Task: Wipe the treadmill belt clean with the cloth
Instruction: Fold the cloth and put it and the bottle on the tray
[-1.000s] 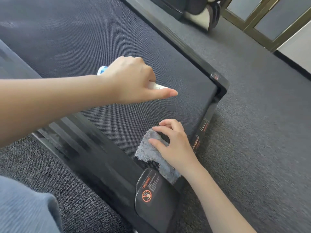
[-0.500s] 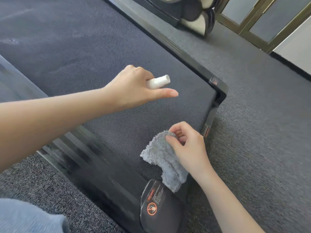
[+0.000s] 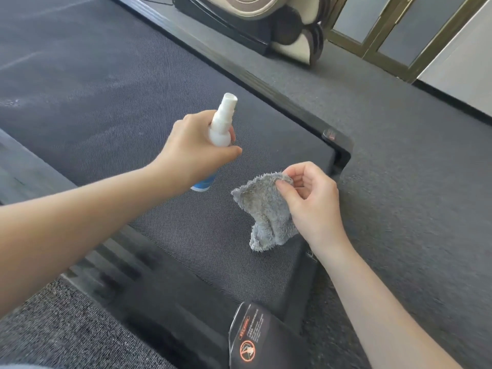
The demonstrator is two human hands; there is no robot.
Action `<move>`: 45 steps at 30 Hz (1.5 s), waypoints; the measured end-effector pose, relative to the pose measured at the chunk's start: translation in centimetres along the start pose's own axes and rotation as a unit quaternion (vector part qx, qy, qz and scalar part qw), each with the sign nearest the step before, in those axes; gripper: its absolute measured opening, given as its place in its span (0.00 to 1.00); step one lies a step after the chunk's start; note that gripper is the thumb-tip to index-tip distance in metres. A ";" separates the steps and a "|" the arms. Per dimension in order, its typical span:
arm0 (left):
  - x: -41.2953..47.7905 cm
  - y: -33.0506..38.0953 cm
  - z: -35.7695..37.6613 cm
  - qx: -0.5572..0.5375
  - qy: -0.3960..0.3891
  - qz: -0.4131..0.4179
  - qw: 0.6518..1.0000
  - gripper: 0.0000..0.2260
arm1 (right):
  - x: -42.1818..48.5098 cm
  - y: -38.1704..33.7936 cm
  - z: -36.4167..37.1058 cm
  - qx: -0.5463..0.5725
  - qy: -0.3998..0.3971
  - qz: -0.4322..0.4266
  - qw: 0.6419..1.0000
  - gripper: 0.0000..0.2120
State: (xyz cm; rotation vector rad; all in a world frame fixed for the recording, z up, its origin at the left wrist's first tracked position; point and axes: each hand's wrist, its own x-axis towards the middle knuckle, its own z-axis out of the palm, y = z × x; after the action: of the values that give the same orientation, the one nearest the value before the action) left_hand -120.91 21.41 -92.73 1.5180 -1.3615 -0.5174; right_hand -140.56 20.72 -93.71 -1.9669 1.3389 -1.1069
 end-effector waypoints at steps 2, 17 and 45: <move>0.3 -0.1 -0.1 -0.021 0.007 0.000 1.000 0.07 | 0.5 -0.5 0.0 0.015 0.023 -0.005 1.000 0.06; 6.1 3.0 -2.1 -0.125 0.055 0.025 0.990 0.08 | 8.5 -6.1 -2.1 0.083 0.076 -0.033 0.993 0.08; 12.7 26.1 -9.8 -0.100 0.026 -0.133 0.986 0.09 | 18.5 -24.4 -16.6 0.093 0.073 0.150 0.982 0.09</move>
State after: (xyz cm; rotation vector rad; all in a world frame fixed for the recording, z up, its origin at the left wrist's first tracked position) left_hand -122.20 16.73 -62.48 1.5424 -1.0389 -0.7526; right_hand -138.85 13.47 -59.64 -1.5163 1.4905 -1.1955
